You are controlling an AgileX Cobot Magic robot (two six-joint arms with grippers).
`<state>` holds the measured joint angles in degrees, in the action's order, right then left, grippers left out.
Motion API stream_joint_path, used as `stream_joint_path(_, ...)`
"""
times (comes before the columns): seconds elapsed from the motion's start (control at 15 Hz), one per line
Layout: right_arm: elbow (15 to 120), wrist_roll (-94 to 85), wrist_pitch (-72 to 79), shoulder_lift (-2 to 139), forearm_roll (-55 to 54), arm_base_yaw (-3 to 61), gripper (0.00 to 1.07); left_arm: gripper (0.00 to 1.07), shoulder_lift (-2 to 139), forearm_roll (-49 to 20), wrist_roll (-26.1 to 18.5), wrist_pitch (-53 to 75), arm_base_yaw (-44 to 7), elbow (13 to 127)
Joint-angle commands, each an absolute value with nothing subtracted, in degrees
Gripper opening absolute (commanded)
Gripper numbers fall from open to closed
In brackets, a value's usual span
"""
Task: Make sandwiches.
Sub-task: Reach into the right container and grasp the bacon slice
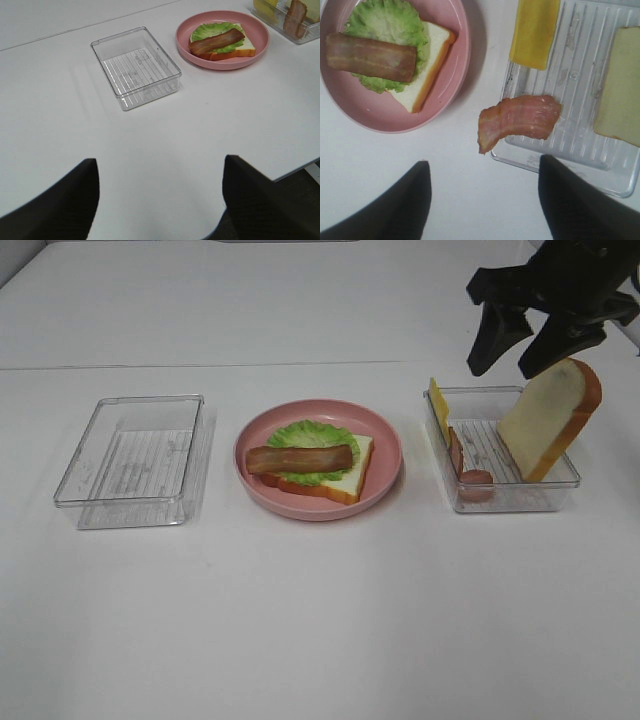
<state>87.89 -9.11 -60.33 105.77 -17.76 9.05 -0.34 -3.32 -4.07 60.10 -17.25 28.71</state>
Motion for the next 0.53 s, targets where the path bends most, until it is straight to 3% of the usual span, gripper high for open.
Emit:
stream_joint_path(0.07,91.8,-6.7,-63.3,110.9,-16.7,11.4,0.59,0.68,-1.6,-3.4,-4.0,59.6,-17.3,28.6)
stream_joint_path(0.53,97.2,-3.3,-66.5,120.7,-15.5,11.4,0.58,0.68,-1.6,-3.4,-4.0,59.6,-17.3,28.6)
